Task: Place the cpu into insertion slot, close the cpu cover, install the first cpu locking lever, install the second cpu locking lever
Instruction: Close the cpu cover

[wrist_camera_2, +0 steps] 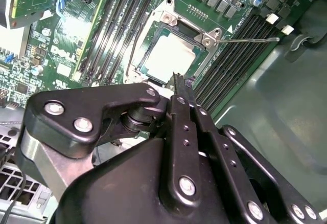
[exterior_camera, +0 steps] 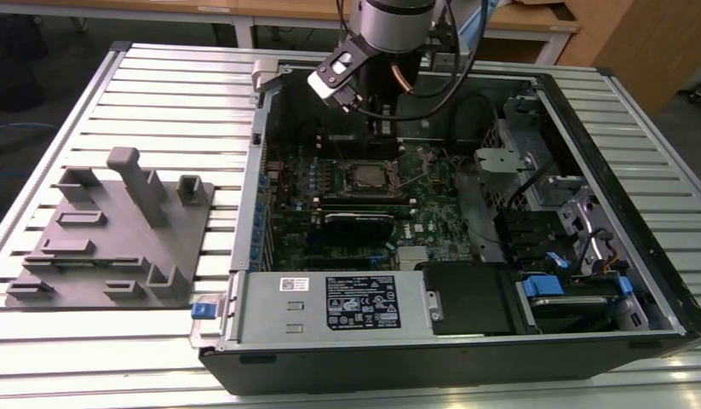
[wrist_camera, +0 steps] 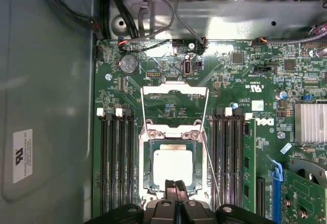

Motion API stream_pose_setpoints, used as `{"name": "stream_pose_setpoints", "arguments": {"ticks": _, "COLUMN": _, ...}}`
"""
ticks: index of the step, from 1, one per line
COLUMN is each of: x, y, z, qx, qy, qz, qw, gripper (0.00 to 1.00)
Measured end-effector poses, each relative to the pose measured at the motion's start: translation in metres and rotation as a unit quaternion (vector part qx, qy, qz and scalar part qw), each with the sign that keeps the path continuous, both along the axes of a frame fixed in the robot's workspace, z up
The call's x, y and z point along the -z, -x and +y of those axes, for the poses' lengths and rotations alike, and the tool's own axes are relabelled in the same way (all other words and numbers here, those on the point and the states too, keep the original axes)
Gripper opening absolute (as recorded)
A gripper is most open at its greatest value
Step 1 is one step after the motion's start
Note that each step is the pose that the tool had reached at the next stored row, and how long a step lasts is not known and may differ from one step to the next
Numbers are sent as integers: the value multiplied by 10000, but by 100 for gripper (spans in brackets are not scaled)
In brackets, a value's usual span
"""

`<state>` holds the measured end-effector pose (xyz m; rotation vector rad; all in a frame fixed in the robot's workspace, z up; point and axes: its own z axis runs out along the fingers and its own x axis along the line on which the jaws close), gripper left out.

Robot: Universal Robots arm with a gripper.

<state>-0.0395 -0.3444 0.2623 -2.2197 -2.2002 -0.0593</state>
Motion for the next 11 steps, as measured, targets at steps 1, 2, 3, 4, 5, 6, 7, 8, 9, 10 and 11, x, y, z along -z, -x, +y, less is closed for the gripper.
{"name": "stream_pose_setpoints", "arguments": {"ticks": 1, "x": -12, "y": 0, "z": 0, "qx": 0, "qy": -1, "qz": 0, "qw": 10000, "gripper": 11}}
{"name": "stream_pose_setpoints", "arguments": {"ticks": 2, "x": -23, "y": 0, "z": 0, "qx": 0, "qy": -1, "qz": 0, "qw": 10000, "gripper": 11}}
{"name": "stream_pose_setpoints", "arguments": {"ticks": 3, "x": -35, "y": 0, "z": 0, "qx": 0, "qy": 0, "qz": 0, "qw": 10000, "gripper": 11}}
{"name": "stream_pose_setpoints", "arguments": {"ticks": 4, "x": -48, "y": 0, "z": 0, "qx": 0, "qy": 0, "qz": 1, "qw": 10000, "gripper": 11}}
{"name": "stream_pose_setpoints", "arguments": {"ticks": 5, "x": -61, "y": 0, "z": 0, "qx": 0, "qy": -1, "qz": 0, "qw": 10000, "gripper": 11}}
{"name": "stream_pose_setpoints", "arguments": {"ticks": 6, "x": -73, "y": 0, "z": 0, "qx": 0, "qy": -1, "qz": 0, "qw": 10000, "gripper": 11}}
{"name": "stream_pose_setpoints", "arguments": {"ticks": 7, "x": -80, "y": 0, "z": 0, "qx": 0, "qy": 0, "qz": 1, "qw": 10000, "gripper": 11}}
{"name": "stream_pose_setpoints", "arguments": {"ticks": 8, "x": -81, "y": 0, "z": 0, "qx": 0, "qy": -1, "qz": 0, "qw": 10000, "gripper": 11}}
{"name": "stream_pose_setpoints", "arguments": {"ticks": 9, "x": -81, "y": 0, "z": 0, "qx": 0, "qy": -2, "qz": 0, "qw": 10000, "gripper": 11}}
{"name": "stream_pose_setpoints", "arguments": {"ticks": 10, "x": -81, "y": 0, "z": 0, "qx": 0, "qy": -2, "qz": 0, "qw": 10000, "gripper": 11}}
{"name": "stream_pose_setpoints", "arguments": {"ticks": 11, "x": -82, "y": -1, "z": 0, "qx": 0, "qy": -2, "qz": 0, "qw": 10000, "gripper": 11}}
